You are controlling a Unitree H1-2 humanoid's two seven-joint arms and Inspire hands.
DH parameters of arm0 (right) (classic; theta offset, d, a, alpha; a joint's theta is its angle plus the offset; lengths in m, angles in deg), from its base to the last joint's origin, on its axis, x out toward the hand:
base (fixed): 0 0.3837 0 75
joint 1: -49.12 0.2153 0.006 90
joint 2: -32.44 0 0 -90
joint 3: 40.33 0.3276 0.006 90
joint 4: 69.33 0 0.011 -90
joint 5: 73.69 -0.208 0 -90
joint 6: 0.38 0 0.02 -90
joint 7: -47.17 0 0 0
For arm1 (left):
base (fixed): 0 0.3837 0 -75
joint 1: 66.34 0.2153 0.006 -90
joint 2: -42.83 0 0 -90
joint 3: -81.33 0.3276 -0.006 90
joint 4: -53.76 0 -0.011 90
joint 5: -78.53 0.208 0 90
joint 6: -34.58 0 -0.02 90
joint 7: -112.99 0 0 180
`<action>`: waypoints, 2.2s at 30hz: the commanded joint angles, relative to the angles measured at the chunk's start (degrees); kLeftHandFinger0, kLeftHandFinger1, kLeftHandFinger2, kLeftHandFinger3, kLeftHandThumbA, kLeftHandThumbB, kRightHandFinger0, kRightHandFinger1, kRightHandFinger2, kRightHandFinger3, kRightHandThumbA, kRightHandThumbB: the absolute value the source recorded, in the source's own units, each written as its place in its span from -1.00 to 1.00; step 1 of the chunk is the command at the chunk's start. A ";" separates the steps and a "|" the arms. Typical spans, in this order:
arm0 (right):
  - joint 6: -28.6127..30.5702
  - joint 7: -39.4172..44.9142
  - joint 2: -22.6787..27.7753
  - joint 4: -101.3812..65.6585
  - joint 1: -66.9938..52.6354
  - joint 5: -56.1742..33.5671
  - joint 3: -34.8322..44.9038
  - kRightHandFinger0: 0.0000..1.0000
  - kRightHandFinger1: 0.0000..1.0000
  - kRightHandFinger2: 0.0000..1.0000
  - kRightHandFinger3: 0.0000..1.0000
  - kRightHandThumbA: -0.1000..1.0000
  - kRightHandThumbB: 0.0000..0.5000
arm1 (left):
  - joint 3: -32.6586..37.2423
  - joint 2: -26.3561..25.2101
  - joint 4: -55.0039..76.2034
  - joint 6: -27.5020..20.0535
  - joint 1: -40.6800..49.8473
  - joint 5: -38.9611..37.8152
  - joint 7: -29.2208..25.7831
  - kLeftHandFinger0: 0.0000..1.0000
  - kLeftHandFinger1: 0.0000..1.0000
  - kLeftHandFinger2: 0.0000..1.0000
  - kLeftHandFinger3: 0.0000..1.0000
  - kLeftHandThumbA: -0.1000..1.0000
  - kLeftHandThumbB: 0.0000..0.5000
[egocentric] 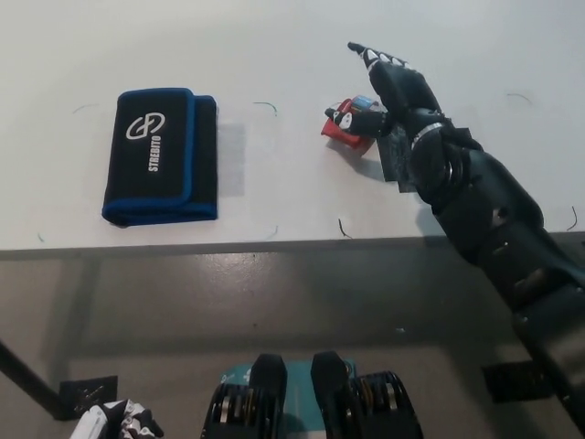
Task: Use the right hand to move the tape on the right hand side to the notebook on the left hand side
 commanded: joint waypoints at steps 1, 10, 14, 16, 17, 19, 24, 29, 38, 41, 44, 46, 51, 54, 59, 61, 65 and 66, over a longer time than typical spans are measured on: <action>2.81 -2.47 0.69 0.94 2.70 -1.31 0.26 1.00 1.00 1.00 1.00 0.60 0.61 | 0.42 -0.58 2.03 0.15 -0.58 0.64 0.70 -0.52 -0.69 -0.60 -0.25 -0.77 -0.61; 4.06 -2.45 0.24 2.82 2.55 -1.33 -0.12 1.00 1.00 1.00 1.00 0.67 0.66 | 0.12 -0.89 2.27 0.27 -0.81 0.68 0.57 -0.59 -0.72 -0.64 -0.27 -0.69 -0.61; 4.65 -2.51 0.07 3.20 2.41 -1.56 0.05 1.00 1.00 1.00 1.00 0.69 0.70 | 0.11 -0.73 1.91 -0.07 -1.02 0.70 0.41 -0.60 -0.73 -0.65 -0.27 -0.68 -0.57; 5.28 -2.83 0.01 3.16 1.78 -1.50 0.00 1.00 1.00 1.00 1.00 0.69 0.65 | 0.22 -0.66 1.76 -0.16 -1.13 0.86 0.38 -0.61 -0.73 -0.65 -0.28 -0.68 -0.56; 5.36 -2.89 -0.02 3.12 1.55 -1.53 0.04 1.00 1.00 1.00 1.00 0.67 0.67 | 0.25 -0.67 1.80 -0.08 -1.11 0.94 0.39 -0.61 -0.73 -0.65 -0.28 -0.67 -0.56; 5.21 -3.09 -0.29 2.84 0.35 -1.38 -0.09 1.00 1.00 1.00 1.00 0.69 0.68 | 0.32 -0.70 1.82 -0.03 -1.16 0.83 0.53 -0.60 -0.73 -0.65 -0.28 -0.67 -0.56; 5.57 -2.99 -1.31 3.38 -2.22 -2.62 0.93 1.00 1.00 1.00 1.00 0.77 0.72 | 0.35 -0.83 1.96 0.41 -1.29 0.85 0.72 -0.59 -0.72 -0.63 -0.26 -0.70 -0.60; 5.83 -2.74 -1.80 4.49 -3.80 -3.05 0.62 1.00 1.00 1.00 1.00 0.80 0.65 | 0.31 -0.71 1.87 0.31 -1.43 0.70 0.65 -0.59 -0.73 -0.64 -0.27 -0.75 -0.60; 6.40 -3.44 -2.14 6.06 -4.97 -2.90 -0.39 1.00 1.00 1.00 1.00 0.88 0.65 | 0.28 -0.59 2.03 -0.11 -1.49 0.79 0.46 -0.60 -0.73 -0.64 -0.27 -0.79 -0.59; 6.63 -3.34 -2.10 6.29 -5.12 -3.38 -0.12 1.00 1.00 1.00 1.00 0.89 0.65 | 0.29 -0.61 1.83 -0.37 -1.66 1.27 0.28 -0.60 -0.72 -0.61 -0.27 -0.83 -0.61; 6.74 -3.28 -2.12 6.44 -5.30 -3.70 0.04 1.00 1.00 1.00 1.00 0.88 0.64 | 0.29 -0.85 1.93 -0.07 -1.61 1.31 0.50 -0.59 -0.70 -0.60 -0.26 -0.72 -0.59; 6.82 -3.35 -2.21 6.48 -5.58 -3.96 0.21 1.00 1.00 1.00 1.00 0.87 0.65 | 0.29 -0.98 1.90 0.18 -1.62 1.35 0.63 -0.57 -0.69 -0.59 -0.26 -0.67 -0.58; 7.02 -2.54 -3.77 6.02 -5.75 -5.02 0.85 1.00 1.00 1.00 1.00 0.84 0.62 | 0.51 -0.96 2.02 0.42 -1.80 1.32 0.92 -0.59 -0.71 -0.62 -0.26 -0.72 -0.60; 7.80 -3.12 -6.05 5.57 -5.42 -4.87 0.17 1.00 1.00 1.00 1.00 0.87 0.71 | 0.49 -1.22 1.76 0.40 -2.16 1.55 0.98 -0.58 -0.71 -0.61 -0.26 -0.74 -0.61; 8.79 -2.97 -9.32 4.44 -4.86 -4.34 -1.04 1.00 1.00 1.00 1.00 0.82 0.75 | 0.74 -1.11 1.41 0.67 -2.93 2.21 0.86 -0.61 -0.71 -0.61 -0.26 -0.67 -0.60; 9.13 -3.12 -11.53 3.29 -4.97 -4.01 -1.67 1.00 1.00 1.00 1.00 0.84 0.79 | 0.85 -1.14 1.32 0.38 -3.00 2.12 0.99 -0.58 -0.69 -0.59 -0.26 -0.68 -0.60; 8.85 -3.22 -13.06 1.86 -5.87 -4.10 -2.04 1.00 1.00 1.00 1.00 0.70 0.60 | 0.87 -1.37 1.96 1.42 -3.10 1.59 1.54 -0.57 -0.69 -0.60 -0.25 -0.70 -0.63; 8.93 -3.37 -13.16 1.83 -6.05 -4.16 -2.03 1.00 1.00 1.00 1.00 0.69 0.61 | 0.85 -1.45 2.07 1.55 -3.12 1.49 1.66 -0.56 -0.69 -0.60 -0.25 -0.70 -0.63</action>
